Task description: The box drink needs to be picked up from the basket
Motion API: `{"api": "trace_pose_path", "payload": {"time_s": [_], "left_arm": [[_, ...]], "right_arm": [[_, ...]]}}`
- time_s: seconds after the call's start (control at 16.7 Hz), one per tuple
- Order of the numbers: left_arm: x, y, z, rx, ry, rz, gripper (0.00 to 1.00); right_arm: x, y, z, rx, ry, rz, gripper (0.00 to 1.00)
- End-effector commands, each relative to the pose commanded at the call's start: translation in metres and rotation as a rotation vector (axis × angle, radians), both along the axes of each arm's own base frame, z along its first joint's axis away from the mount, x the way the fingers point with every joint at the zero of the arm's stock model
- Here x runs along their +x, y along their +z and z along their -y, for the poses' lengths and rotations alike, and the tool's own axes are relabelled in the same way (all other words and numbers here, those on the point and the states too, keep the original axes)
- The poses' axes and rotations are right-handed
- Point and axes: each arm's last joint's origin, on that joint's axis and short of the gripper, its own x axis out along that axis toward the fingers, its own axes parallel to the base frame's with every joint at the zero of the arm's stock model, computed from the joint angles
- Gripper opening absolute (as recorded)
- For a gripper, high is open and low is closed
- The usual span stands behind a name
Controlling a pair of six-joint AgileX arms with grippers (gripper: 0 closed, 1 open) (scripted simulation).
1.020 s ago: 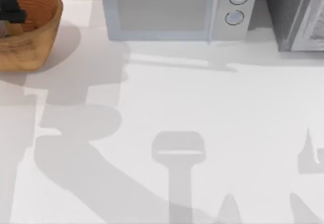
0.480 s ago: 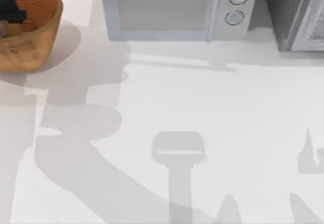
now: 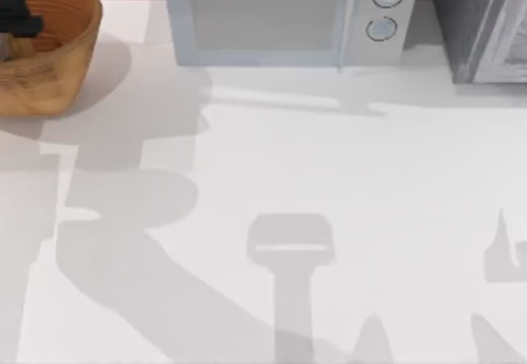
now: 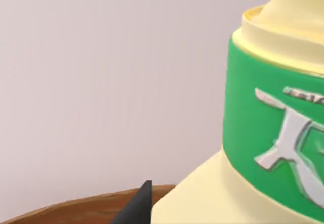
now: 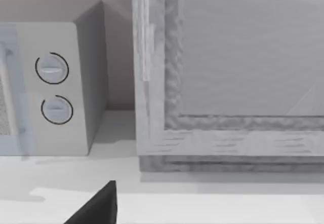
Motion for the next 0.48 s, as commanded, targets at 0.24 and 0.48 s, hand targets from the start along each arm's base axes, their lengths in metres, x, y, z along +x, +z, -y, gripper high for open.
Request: {"api": "trace_pose_path", "payload": {"time_s": [0.24,0.48], "left_arm": [[0.002,0.009,0.000,-0.006,0.000,-0.014,0.00],[0.009,0.049,-0.001,-0.003,-0.001,0.000,0.00]], "right_arm": [[0.000,0.000,0.000,0.000,0.000,0.000,1.00],[0.000,0.000,0.000,0.000,0.000,0.000,1.00]]}}
